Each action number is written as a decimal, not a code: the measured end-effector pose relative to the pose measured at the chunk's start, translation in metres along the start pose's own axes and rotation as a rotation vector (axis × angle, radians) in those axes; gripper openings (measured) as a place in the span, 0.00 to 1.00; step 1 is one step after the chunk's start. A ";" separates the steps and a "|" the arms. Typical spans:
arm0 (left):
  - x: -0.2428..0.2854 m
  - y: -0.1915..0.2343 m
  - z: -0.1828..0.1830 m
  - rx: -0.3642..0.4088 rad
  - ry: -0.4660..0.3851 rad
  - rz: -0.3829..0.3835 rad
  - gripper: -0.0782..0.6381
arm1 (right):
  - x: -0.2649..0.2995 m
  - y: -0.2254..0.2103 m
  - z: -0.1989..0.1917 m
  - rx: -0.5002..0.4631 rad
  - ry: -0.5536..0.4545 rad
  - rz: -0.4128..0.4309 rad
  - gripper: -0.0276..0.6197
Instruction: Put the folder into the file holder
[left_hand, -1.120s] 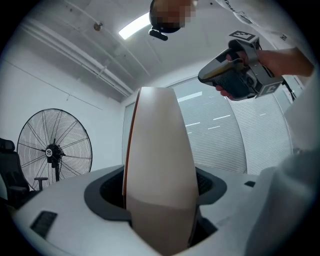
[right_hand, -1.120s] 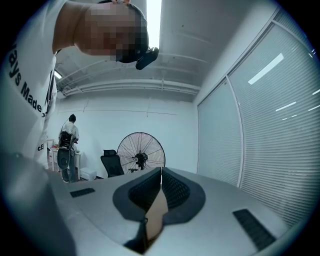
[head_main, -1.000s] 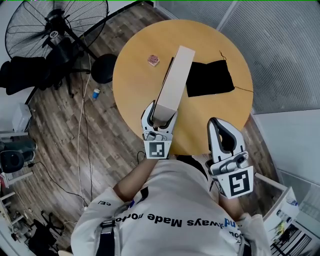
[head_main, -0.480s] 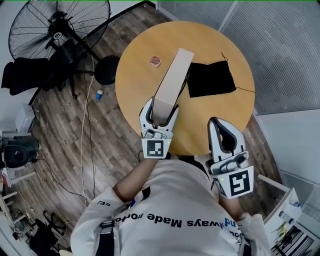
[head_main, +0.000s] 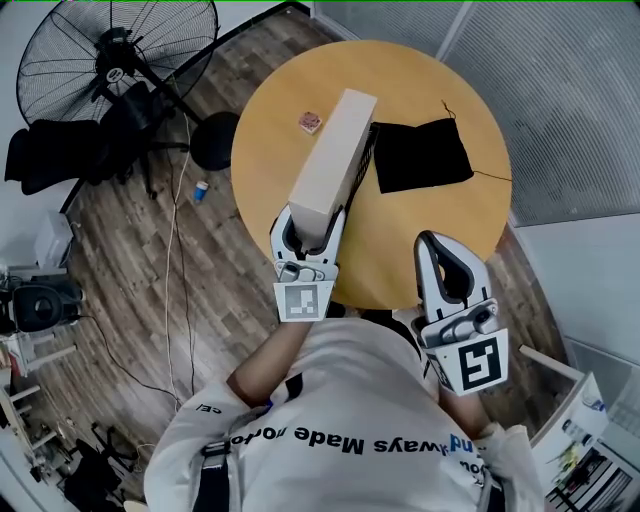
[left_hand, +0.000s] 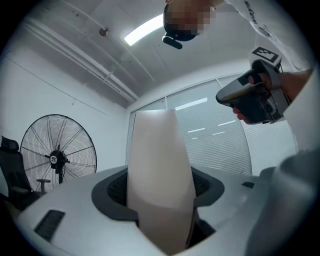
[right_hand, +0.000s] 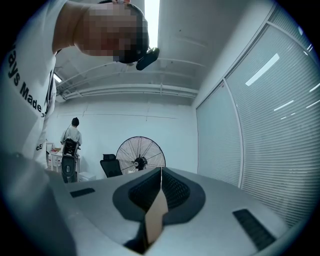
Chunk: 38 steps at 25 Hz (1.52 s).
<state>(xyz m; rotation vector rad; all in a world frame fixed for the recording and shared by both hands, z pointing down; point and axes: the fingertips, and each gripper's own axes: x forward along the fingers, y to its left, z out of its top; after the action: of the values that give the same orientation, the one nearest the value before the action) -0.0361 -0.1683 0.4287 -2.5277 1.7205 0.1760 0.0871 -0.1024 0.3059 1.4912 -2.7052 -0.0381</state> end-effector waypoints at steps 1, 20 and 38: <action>0.000 -0.001 0.003 0.003 -0.012 -0.001 0.52 | 0.000 0.000 0.000 -0.001 0.002 0.001 0.09; -0.004 -0.018 0.016 0.076 -0.146 0.040 0.52 | 0.002 0.000 -0.009 -0.043 0.073 0.061 0.09; 0.004 -0.020 -0.024 0.107 -0.136 0.039 0.52 | 0.019 0.002 -0.040 -0.038 0.143 0.093 0.09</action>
<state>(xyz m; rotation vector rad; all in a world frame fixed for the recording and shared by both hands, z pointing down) -0.0146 -0.1675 0.4517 -2.3506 1.6822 0.2454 0.0777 -0.1178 0.3465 1.3033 -2.6406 0.0207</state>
